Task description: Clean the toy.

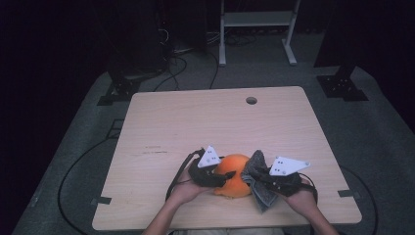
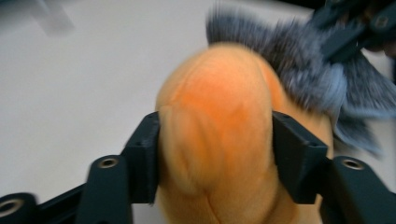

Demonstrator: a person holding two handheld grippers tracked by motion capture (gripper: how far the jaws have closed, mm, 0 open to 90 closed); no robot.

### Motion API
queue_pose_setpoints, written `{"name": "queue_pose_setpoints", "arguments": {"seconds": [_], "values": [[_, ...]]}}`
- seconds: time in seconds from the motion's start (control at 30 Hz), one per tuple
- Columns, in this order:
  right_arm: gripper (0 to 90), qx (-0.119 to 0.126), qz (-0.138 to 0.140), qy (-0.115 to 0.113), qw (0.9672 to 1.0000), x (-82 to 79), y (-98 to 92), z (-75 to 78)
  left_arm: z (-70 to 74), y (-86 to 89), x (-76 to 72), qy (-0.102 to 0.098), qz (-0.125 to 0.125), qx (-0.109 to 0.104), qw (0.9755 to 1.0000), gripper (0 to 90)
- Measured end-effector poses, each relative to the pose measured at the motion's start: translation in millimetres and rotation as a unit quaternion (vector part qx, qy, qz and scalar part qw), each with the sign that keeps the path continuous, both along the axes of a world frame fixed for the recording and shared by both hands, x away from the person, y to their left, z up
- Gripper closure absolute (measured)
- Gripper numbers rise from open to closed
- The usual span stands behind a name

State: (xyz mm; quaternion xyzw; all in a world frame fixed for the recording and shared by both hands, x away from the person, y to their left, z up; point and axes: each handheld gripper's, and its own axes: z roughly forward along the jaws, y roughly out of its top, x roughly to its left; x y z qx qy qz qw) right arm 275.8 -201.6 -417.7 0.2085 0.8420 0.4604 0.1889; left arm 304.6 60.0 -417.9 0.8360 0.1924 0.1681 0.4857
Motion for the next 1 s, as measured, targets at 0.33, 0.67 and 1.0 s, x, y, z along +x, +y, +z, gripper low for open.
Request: {"name": "queue_pose_setpoints", "arguments": {"seconds": [0.33,0.67,1.0], "values": [[80.1,0.043,-0.004,0.003,0.9991,10.2,5.3,3.0,0.9,10.4,3.5,0.02,-0.045,0.01,0.9987,24.7],[80.1,0.037,0.005,0.022,0.9991,12.1,3.6,-6.1,-3.6,8.5,11.3,0.072,-0.018,0.025,0.9969,32.8],[80.2,0.035,-0.02,0.083,0.9957,27.5,-30.8,-15.1,-2.8,12.2,5.8,0.063,-0.044,0.051,0.9957,37.8]]}}
